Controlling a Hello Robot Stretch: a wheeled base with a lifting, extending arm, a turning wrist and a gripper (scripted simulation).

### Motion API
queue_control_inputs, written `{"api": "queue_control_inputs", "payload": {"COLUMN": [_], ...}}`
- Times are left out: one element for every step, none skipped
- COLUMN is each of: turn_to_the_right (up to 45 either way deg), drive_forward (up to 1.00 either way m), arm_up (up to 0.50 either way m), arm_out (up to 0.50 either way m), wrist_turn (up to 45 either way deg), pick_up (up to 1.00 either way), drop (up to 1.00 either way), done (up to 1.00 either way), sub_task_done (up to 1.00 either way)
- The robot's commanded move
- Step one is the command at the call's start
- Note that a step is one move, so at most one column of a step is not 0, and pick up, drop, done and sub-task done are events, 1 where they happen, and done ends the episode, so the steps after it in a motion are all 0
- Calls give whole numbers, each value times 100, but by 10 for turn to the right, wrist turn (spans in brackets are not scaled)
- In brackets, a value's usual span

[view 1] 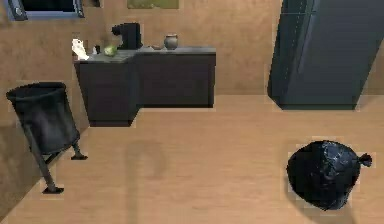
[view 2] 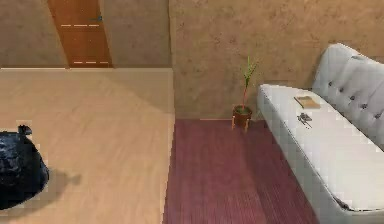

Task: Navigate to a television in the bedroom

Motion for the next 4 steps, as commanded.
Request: {"api": "queue_control_inputs", "payload": {"turn_to_the_right": [450, 450, 450, 300], "drive_forward": [0, 0, 0, 0], "arm_up": [0, 0, 0, 0], "arm_out": [0, 0, 0, 0], "wrist_turn": [0, 0, 0, 0], "pick_up": [0, 0, 0, 0], "drop": [0, 0, 0, 0], "done": [0, 0, 0, 0], "sub_task_done": [0, 0, 0, 0]}}
